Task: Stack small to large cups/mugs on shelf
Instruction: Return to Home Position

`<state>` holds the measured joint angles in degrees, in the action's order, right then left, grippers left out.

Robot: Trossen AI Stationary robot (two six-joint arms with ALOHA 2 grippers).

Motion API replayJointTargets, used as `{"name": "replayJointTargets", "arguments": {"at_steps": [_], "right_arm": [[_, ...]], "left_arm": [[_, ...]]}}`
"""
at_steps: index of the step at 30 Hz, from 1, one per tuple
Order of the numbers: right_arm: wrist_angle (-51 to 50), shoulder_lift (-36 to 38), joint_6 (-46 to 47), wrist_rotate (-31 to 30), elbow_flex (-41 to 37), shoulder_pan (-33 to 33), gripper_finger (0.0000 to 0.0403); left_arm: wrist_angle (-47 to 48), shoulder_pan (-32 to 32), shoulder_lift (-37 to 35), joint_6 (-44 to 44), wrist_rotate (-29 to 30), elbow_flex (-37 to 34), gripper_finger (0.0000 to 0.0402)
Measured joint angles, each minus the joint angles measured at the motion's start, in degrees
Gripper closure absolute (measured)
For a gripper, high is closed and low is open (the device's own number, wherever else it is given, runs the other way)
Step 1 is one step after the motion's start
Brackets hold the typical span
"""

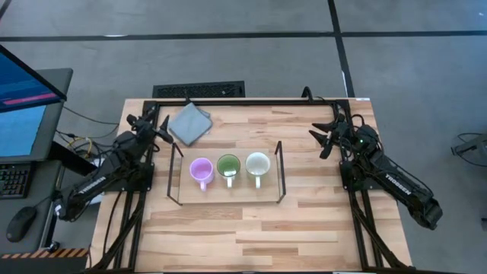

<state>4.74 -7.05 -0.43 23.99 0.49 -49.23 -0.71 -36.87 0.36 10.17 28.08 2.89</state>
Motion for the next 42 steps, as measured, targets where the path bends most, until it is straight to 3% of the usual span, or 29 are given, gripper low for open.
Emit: {"name": "replayJointTargets", "arguments": {"at_steps": [4,16,22,42], "right_arm": [[0.0,0.0,0.0,0.0,0.0,0.0,0.0225],[-0.4,0.0,0.4,0.0,0.0,0.0,0.0225],[-1.3,-0.1,0.5,0.0,0.0,0.0,0.0225],[1.3,0.0,-2.7,-0.9,0.0,3.0,0.0225]], "left_arm": [[0.2,-3.7,0.0,-3.1,-4.1,-0.8,0.0159],[-3.5,-14.1,0.0,-7.4,-8.8,-2.3,0.0159],[-3.5,-14.9,0.0,-10.9,-8.6,-2.3,0.0159],[-3.6,-14.9,0.0,-10.9,-8.3,-2.4,0.0159]]}}
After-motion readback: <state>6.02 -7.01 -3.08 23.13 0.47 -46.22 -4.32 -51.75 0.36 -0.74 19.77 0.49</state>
